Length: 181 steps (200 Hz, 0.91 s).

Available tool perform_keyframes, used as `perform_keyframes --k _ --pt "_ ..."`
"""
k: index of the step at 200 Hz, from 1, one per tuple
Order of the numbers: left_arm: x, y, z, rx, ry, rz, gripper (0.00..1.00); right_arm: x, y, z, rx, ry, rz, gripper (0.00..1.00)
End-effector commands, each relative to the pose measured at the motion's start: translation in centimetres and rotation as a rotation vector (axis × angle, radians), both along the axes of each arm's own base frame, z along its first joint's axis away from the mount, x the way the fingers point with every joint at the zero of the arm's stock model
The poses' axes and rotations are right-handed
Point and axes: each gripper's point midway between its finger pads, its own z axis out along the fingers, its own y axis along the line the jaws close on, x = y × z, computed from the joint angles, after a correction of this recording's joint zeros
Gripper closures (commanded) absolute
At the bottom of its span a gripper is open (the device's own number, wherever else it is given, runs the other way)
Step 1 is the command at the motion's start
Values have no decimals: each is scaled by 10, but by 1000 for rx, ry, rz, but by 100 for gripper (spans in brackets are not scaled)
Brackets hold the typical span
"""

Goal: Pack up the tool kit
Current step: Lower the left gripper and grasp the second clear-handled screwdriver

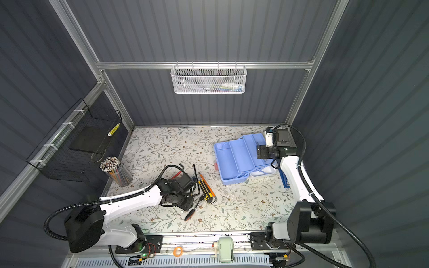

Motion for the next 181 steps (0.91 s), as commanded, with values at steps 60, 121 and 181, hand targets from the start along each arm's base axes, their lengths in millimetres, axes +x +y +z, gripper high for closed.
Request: perform_keyframes --k 60,121,181 --pt "-11 6 -17 8 43 40 62 -3 0 11 3 -21 2 10" --pt "-13 6 -25 14 61 42 67 -4 -1 11 -3 -19 3 9" --pt "-15 5 -31 35 68 49 69 -5 -2 13 -7 -22 1 9"
